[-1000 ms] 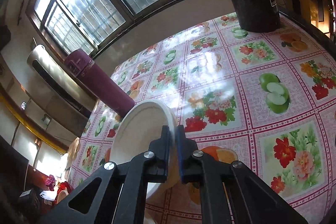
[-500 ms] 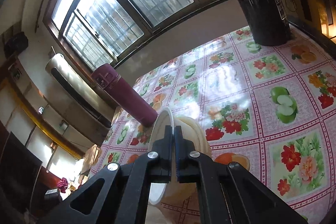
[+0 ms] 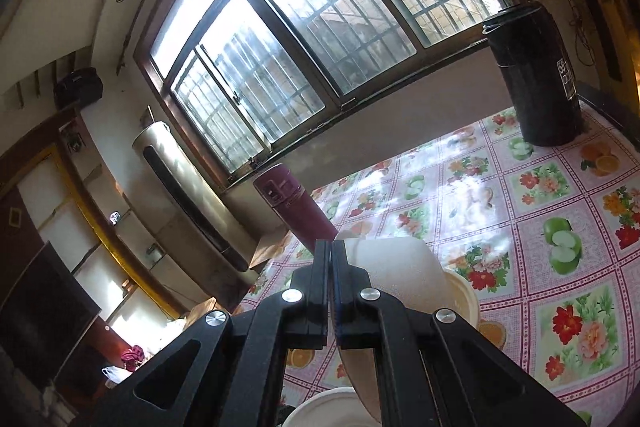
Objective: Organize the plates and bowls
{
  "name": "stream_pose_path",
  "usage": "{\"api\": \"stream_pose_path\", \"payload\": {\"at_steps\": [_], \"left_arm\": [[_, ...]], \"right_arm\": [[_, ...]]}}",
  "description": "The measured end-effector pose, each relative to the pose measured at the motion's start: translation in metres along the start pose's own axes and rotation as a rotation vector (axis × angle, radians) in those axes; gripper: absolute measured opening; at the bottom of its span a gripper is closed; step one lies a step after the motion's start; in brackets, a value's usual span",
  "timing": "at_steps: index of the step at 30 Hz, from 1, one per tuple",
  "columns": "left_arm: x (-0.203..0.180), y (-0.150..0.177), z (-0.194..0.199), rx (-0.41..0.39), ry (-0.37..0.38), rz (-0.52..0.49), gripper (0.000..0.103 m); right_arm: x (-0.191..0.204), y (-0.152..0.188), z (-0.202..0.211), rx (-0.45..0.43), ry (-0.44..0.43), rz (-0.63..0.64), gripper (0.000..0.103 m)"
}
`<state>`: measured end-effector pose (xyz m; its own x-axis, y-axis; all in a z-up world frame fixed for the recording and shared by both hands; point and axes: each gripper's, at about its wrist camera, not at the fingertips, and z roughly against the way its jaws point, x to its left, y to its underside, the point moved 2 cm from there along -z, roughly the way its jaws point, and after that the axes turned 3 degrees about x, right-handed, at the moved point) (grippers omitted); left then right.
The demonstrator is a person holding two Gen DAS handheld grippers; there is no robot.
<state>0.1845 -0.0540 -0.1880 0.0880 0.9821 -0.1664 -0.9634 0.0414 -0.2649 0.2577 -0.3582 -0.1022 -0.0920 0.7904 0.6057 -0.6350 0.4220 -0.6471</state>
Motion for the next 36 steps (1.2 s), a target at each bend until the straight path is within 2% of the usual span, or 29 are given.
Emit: {"api": "stream_pose_path", "payload": {"at_steps": [4, 9, 13, 15, 18, 20, 23, 26, 27, 30, 33, 36], "left_arm": [[-0.003, 0.001, 0.005, -0.009, 0.009, -0.008, 0.012], [-0.005, -0.002, 0.014, -0.034, 0.009, -0.015, 0.012], [-0.005, -0.004, 0.026, -0.073, -0.006, -0.023, 0.012], [-0.005, -0.005, 0.03, -0.084, -0.013, -0.026, 0.012], [-0.008, -0.004, 0.031, -0.079, -0.015, -0.035, 0.012], [-0.012, -0.004, 0.031, -0.08, -0.015, -0.047, 0.012], [-0.025, -0.004, 0.036, -0.088, -0.004, -0.074, 0.012], [-0.045, -0.005, 0.042, -0.102, 0.014, -0.114, 0.012], [-0.053, -0.005, 0.044, -0.1, 0.026, -0.128, 0.012], [-0.084, -0.004, 0.047, -0.101, 0.049, -0.193, 0.012], [-0.12, -0.001, 0.047, -0.092, 0.074, -0.268, 0.012], [-0.153, 0.0, 0.04, -0.08, 0.071, -0.323, 0.016]], "right_arm": [[0.006, 0.003, 0.003, 0.017, -0.031, -0.006, 0.001], [0.014, 0.012, 0.023, 0.04, -0.129, -0.039, 0.001], [-0.001, 0.035, 0.031, 0.118, -0.17, -0.122, 0.001], [-0.022, 0.048, 0.032, 0.144, -0.147, -0.181, 0.001], [-0.063, 0.052, 0.051, 0.099, -0.101, -0.269, 0.001], [-0.09, 0.047, 0.072, 0.054, -0.105, -0.341, 0.001], [-0.123, 0.041, 0.104, -0.015, -0.065, -0.393, 0.001], [-0.162, 0.046, 0.12, -0.018, -0.031, -0.48, 0.001], [-0.175, 0.047, 0.124, -0.035, -0.046, -0.511, 0.002], [-0.206, 0.056, 0.127, -0.001, 0.075, -0.552, 0.002], [-0.232, 0.071, 0.119, 0.089, 0.16, -0.596, 0.007], [-0.237, 0.071, 0.118, 0.13, 0.193, -0.569, 0.009]]}}
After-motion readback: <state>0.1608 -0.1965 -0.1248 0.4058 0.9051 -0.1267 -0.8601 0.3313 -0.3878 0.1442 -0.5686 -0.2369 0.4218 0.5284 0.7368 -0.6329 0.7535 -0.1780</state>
